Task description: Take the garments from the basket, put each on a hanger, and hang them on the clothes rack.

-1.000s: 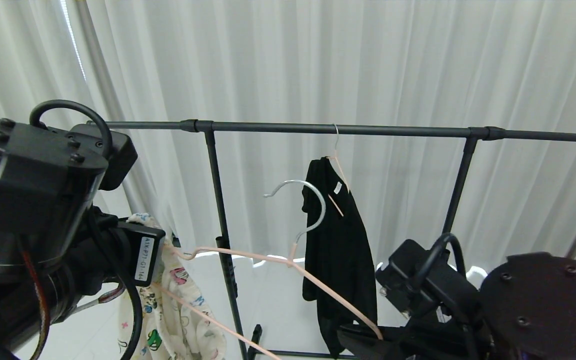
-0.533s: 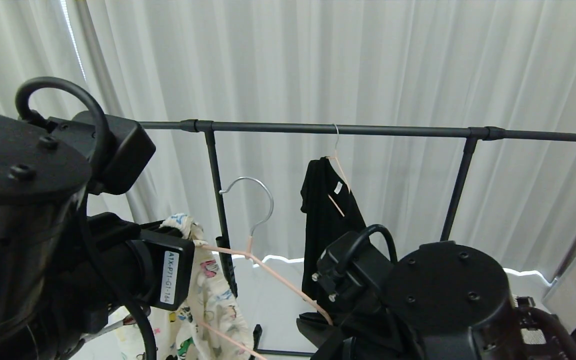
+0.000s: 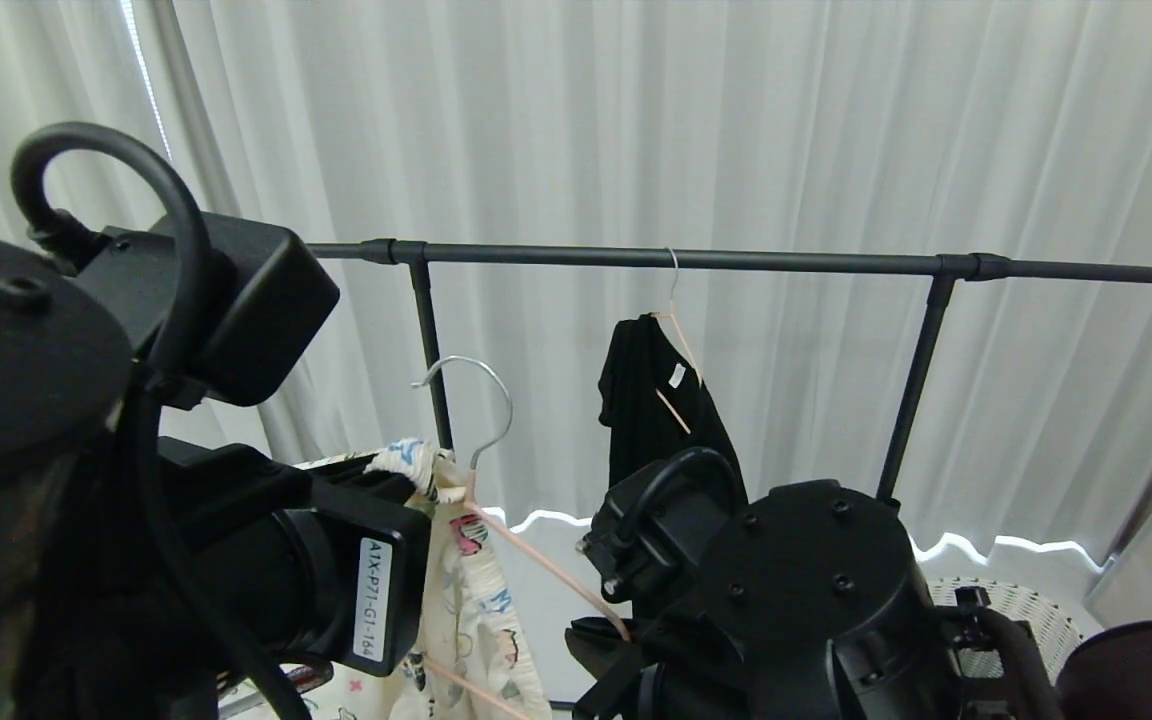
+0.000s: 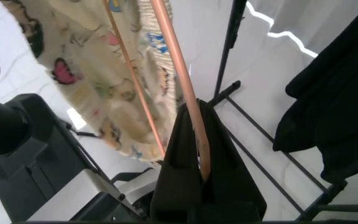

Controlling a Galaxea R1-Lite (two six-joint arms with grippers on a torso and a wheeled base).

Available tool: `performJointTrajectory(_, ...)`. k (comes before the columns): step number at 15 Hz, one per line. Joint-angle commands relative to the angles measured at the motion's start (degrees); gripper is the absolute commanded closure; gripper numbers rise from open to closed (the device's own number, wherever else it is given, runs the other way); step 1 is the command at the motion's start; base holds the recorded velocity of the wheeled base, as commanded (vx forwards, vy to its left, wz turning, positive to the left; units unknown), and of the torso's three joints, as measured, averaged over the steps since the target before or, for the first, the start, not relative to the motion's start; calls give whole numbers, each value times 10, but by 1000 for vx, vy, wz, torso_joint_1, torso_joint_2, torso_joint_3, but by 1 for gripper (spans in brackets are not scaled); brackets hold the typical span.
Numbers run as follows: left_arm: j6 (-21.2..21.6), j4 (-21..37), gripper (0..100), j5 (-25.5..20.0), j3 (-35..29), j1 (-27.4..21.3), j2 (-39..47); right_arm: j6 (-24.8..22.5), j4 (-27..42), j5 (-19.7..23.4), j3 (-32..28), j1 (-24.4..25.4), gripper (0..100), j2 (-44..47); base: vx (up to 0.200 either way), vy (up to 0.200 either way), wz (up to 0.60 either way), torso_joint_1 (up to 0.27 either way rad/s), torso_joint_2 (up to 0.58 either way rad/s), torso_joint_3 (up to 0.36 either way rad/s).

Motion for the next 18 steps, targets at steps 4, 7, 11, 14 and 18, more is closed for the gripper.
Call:
performJointTrajectory(4, -1, 0, 0, 0, 13, -1, -3, 8, -40, -54, 4, 0, 100, -7, 0, 0, 0, 0, 0, 0)
performJointTrajectory(7, -1, 0, 0, 1, 13, 0, -5, 4, -61, -71, 20, 0, 100, -27, 0, 0, 0, 0, 0, 0)
performJointTrajectory(11, 1, -1, 0, 1, 78, -3, -37, -36, -104, -94, 75, -3, 100, -63, 0, 0, 0, 0, 0, 0)
performJointTrajectory(14, 4, -1, 0, -1, 114, -42, -92, -65, -105, -94, 143, -5, 100, -106, 0, 0, 0, 0, 0, 0)
performJointTrajectory(18, 36, -1, 0, -57, 179, -92, -203, -102, -105, -91, 215, -2, 100, -153, 0, 0, 0, 0, 0, 0)
